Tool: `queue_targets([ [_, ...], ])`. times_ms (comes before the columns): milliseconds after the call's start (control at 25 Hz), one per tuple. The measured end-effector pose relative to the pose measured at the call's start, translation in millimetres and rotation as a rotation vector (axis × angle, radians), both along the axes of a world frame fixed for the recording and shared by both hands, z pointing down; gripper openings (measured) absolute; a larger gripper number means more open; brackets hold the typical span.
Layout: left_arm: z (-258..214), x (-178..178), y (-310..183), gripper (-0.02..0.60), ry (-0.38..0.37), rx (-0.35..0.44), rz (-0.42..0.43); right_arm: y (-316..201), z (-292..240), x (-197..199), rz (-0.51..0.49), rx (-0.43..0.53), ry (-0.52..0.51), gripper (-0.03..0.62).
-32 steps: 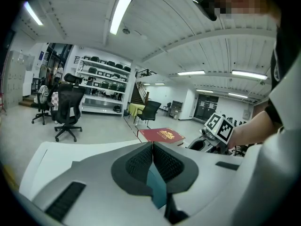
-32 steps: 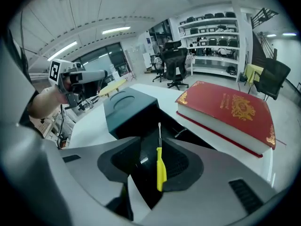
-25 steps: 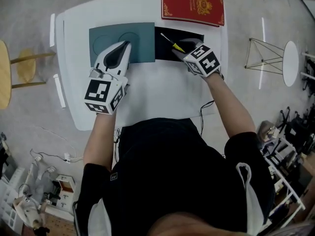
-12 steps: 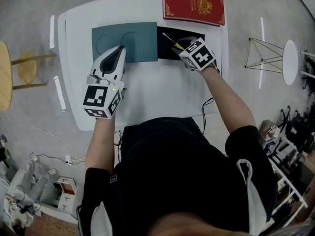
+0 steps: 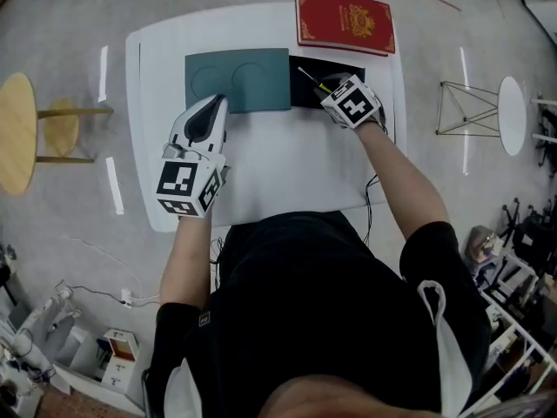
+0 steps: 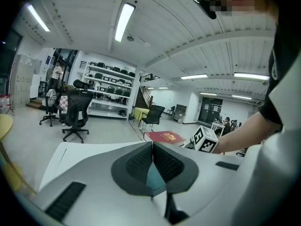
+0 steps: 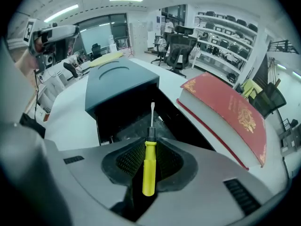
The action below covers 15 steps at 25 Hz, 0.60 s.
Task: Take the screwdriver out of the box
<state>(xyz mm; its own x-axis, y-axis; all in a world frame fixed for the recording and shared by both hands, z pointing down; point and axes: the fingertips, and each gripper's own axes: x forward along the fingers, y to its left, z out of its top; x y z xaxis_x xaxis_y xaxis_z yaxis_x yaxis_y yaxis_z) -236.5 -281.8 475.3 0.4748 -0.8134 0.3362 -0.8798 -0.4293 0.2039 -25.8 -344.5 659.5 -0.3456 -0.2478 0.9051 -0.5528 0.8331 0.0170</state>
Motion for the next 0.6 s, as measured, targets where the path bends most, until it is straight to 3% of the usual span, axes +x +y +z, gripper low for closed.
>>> queue_targets([
  [400, -42.5, -15.2, 46.2, 0.017, 0.013, 0.094, 0.040, 7.6, -104.6, 7.3, 0.221, 0.248, -0.191, 0.086],
  [600, -60.1, -10.4, 62.4, 0.017, 0.022, 0.130, 0.067, 32.1, -159.8, 16.7, 0.281, 0.343, -0.291, 0.086],
])
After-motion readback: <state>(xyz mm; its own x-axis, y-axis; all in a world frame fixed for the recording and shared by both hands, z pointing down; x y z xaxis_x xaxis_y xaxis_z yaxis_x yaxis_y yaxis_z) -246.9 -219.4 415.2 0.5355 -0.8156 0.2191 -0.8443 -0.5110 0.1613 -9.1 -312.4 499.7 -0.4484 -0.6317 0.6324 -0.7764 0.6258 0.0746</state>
